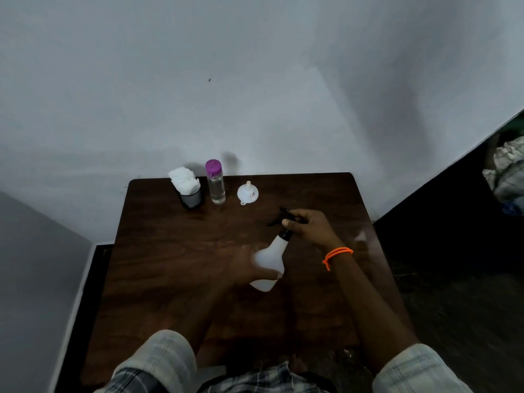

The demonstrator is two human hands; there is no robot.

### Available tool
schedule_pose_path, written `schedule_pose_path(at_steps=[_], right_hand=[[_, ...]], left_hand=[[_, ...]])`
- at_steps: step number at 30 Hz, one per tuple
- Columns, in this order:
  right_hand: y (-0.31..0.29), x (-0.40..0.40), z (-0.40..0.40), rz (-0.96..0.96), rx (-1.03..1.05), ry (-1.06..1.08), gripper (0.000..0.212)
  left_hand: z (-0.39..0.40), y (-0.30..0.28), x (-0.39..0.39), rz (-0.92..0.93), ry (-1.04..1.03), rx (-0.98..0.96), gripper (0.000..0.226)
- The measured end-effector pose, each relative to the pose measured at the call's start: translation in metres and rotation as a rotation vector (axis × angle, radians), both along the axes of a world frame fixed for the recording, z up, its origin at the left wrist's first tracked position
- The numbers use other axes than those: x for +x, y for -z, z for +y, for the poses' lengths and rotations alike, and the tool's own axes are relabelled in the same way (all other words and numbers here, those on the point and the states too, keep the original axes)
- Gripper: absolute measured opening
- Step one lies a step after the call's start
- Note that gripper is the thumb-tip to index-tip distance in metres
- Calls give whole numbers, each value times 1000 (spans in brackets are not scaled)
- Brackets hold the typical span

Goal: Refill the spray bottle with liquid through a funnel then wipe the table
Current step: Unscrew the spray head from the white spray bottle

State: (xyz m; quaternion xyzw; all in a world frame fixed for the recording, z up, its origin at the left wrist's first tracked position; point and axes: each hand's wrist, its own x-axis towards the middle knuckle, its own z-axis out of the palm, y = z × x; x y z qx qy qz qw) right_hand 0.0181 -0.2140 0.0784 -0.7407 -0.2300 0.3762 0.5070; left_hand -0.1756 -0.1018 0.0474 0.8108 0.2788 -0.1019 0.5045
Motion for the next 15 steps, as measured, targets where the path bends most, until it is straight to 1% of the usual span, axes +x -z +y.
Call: schedule_pose_path(at_steps=[3,8,10,11,13,15], right_hand=[[-13,-5,-1,109,62,-55,30],[-16,-3,-11,374,222,-196,40],[-13,-7,-13,449,276,-166,39],[-13,-10,-12,451,279,-122,38],[-14,-17,-5,330,197,10,39],[-22,-27,5,181,23,145,54]], left_hand=[[6,-5,-9,-27,12,-90,45],[12,-12,-17,-56,61,-206,51],[9,-12,-17,-79,36,-180,56],[6,-10,-16,-88,5,-127,62],[0,-9,-14,-88,-99,37,76],[-5,-3,-12,-69,-187,159,82]])
